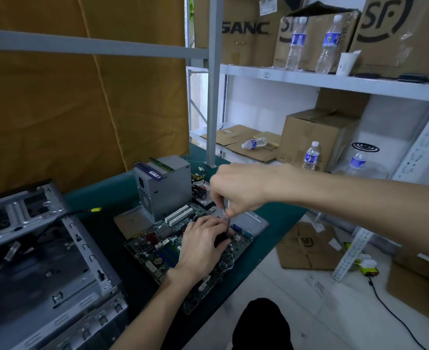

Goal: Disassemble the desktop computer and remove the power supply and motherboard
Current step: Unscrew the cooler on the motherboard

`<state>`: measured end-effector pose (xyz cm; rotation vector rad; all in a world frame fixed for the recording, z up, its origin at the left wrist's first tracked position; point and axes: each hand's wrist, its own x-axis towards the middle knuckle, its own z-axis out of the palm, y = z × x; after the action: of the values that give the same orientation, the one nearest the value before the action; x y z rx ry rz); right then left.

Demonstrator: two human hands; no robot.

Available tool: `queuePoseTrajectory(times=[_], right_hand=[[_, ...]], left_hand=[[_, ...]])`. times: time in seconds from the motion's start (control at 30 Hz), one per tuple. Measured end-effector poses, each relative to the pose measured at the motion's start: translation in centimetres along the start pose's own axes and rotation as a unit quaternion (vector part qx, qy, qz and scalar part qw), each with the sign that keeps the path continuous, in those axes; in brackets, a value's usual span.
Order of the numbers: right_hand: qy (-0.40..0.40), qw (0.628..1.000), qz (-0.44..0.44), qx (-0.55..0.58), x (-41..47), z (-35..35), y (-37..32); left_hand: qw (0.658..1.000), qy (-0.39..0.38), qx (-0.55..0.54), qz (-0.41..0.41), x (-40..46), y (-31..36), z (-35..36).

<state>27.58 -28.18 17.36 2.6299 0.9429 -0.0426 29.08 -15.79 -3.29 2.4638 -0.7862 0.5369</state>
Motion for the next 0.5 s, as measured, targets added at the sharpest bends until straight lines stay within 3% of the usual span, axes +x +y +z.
queuePoseTrajectory(times=[0.13,0.23,0.37,0.47,0.5], right_hand=[[-0.014,0.996,0.066,0.064,-0.4,0.1,1.8],[-0.011,0.971,0.112,0.209,-2.3,1.2,5.3],[0.039,0.87,0.221,0.439,-5.0,6.4,9.7],[0.114,0.762,0.317,0.554,-4.1,12.7,9.6],[0.137,0.745,0.339,0.557,-3.3,15.0,9.0]], left_hand=[[1.0,-0.021,0.001,0.0,-0.1,0.2,-0.6],[0.997,-0.02,-0.025,-0.069,-0.4,-0.1,-1.3],[0.978,-0.086,0.014,-0.188,0.4,0.1,-2.3],[0.97,-0.116,0.058,-0.204,1.7,0.9,-2.8],[0.969,-0.122,0.055,-0.208,1.9,1.0,-2.8]])
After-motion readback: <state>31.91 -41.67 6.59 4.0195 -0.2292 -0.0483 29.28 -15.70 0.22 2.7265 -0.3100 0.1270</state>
